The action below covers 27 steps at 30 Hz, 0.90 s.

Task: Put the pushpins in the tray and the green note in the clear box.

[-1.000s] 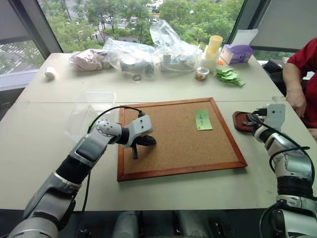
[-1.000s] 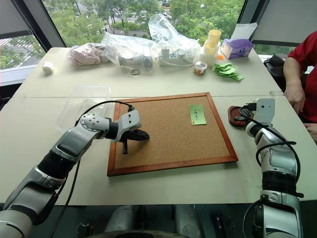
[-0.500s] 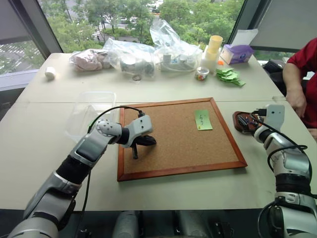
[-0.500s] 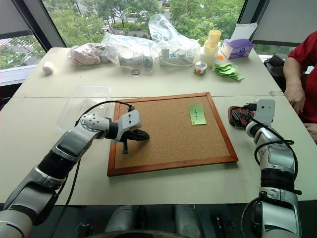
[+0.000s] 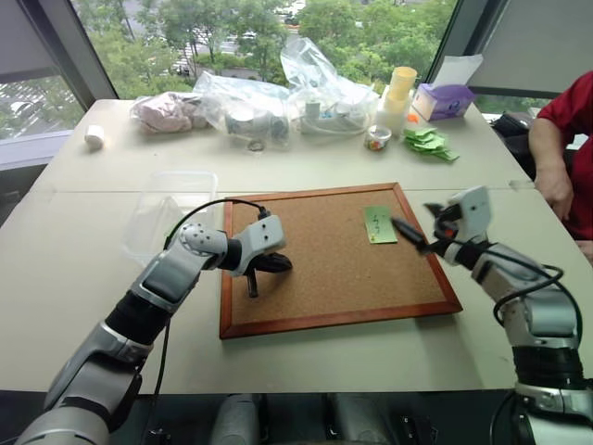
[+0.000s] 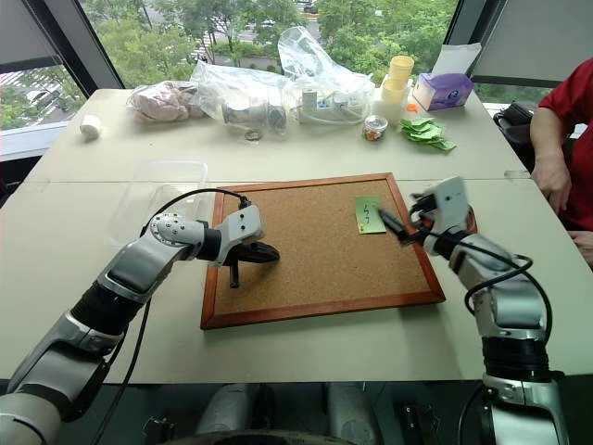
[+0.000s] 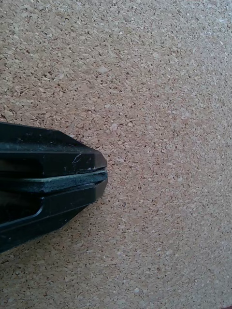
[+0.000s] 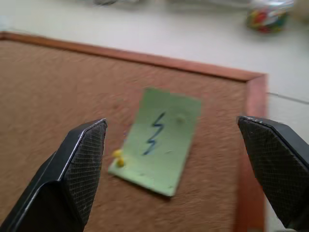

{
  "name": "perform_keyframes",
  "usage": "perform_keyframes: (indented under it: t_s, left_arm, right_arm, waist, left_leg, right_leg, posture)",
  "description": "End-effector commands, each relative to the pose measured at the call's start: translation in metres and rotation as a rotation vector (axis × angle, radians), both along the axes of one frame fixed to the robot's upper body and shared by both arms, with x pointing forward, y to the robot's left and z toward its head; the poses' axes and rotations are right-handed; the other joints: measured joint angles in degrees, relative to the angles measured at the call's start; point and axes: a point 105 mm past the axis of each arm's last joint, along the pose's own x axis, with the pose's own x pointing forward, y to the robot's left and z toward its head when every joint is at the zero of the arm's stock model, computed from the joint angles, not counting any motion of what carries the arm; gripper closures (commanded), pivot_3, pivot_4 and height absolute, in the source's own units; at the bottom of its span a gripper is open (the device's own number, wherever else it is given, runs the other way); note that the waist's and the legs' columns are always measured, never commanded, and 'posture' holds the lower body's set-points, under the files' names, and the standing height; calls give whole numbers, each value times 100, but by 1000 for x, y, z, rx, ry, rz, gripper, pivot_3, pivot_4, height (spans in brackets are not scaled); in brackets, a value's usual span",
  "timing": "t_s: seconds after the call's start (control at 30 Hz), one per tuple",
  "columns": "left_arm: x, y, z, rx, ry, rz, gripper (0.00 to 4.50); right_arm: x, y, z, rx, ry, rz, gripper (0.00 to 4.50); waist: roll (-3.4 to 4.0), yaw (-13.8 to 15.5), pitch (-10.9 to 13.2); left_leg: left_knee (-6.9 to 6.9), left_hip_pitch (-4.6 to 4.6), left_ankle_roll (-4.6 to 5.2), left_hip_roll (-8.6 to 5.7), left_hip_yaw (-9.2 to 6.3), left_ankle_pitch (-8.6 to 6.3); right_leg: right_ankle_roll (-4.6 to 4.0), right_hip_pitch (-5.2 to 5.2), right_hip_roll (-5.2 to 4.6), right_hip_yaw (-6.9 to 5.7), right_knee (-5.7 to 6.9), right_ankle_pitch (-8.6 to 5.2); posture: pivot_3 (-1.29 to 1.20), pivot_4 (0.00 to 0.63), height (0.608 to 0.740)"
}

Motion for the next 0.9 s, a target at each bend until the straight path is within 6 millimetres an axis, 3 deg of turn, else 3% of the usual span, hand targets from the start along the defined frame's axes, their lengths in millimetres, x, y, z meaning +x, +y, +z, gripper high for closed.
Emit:
perform_keyframes:
  t_s: [0.03,0.57,0.67,0.9]
  left_arm:
    - [-1,8,-13,42,39,23,4500]
    - [-2,7,-16,41,44,32,4500]
    - [-2,7,-15,41,44,35,4500]
    - [-2,8,-15,39,41,40,4500]
  right_arm:
    - [-3,15,0,14,1,57,83]
    - [9,27,-21,-5,69,92,83]
    - [10,28,-23,-21,77,101,924]
    - [6,27,-42,-77,155,107,4360]
  waist:
    - [0,-2,0]
    - [0,-7,0]
    - [0,-4,0]
    - [-3,-5,-3]
  left_leg:
    - [0,0,1,0,0,-1]
    - [1,1,1,-1,1,-1]
    - [1,1,0,-1,1,0]
    - [1,2,0,-1,0,0]
  right_leg:
    - [0,0,0,0,0,0]
    - [0,0,2,-1,0,0]
    - [0,0,3,-1,0,0]
    - [-1,0,3,-2,0,0]
  posture:
    - [0,150,738]
    - [0,150,738]
    - [0,150,738]
    - [0,150,738]
